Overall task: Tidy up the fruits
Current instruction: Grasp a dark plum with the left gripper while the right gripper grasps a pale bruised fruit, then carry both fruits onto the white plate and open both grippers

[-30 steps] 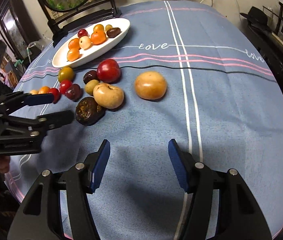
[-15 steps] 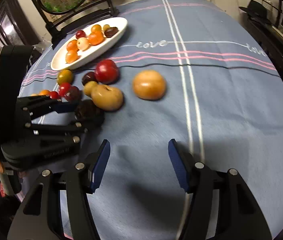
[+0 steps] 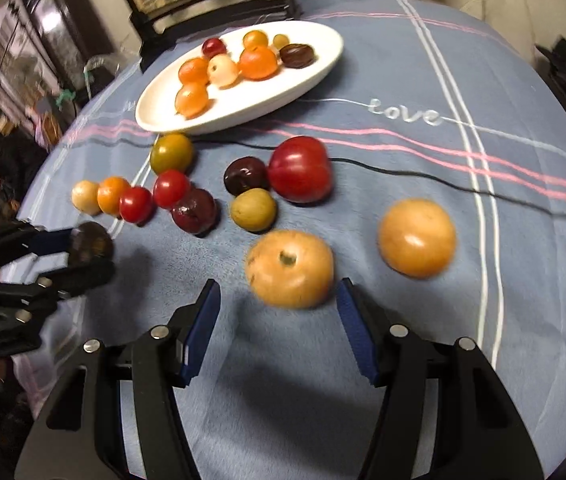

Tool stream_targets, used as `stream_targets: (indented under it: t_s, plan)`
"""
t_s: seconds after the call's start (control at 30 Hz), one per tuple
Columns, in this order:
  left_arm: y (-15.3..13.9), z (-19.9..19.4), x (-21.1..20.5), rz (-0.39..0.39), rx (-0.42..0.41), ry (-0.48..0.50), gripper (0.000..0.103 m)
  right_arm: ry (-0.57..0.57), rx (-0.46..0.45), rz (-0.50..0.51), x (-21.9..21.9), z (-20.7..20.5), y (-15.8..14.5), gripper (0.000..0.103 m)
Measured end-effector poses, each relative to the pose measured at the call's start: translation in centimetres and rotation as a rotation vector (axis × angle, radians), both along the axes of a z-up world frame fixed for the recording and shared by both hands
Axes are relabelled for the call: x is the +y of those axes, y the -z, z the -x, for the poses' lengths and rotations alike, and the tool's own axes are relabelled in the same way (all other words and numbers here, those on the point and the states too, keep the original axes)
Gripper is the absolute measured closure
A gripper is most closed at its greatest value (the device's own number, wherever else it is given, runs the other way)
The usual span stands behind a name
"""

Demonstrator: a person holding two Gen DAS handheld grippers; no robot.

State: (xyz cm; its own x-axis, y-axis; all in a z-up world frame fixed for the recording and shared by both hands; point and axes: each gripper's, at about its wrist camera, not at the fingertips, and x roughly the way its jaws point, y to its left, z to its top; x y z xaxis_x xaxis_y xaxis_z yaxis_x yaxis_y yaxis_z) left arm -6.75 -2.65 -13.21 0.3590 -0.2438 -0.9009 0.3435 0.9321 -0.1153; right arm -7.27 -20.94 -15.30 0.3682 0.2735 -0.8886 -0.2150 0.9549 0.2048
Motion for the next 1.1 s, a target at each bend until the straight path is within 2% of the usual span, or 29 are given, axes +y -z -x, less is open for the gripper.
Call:
stream_targets:
  t_s: [0.1,0.2,0.43,0.67,0.9,1.1]
  plan:
    - [-0.1,-0.1,0.7,0.016,0.003,-0.022,0.055,-0.009,0.009,0.016,0.5,-0.8,0.7,0.042]
    - [-0.4,0.0,0.9,0.021,-0.007,-0.024,0.055,-0.018,0.010,0.066,0.8,-1.0,0.9,0.057]
    - [-0.6,0.1,0.6,0.026,-0.010,-0.010,0.055,0.028,0.031,-0.009,-0.9,0.2,0.2,0.057]
    - [-0.9,0.1,0.1,0.014,-0.012,0.003,0.055,0.023,0.048,-0.049,-0.3,1.8,-0.2,0.057]
    - [-3.1,-0.4,0.4,0.010,-0.047,-0.009,0.055,0.015,-0.013,-0.125,0.8,1.2,-3.9,0.057]
    - [-4.6,-0.9,0.8,0.001,-0.070,-0.031,0.055,-0.019,-0.076,-0.152,2.2,0.6,-6.7,0.057]
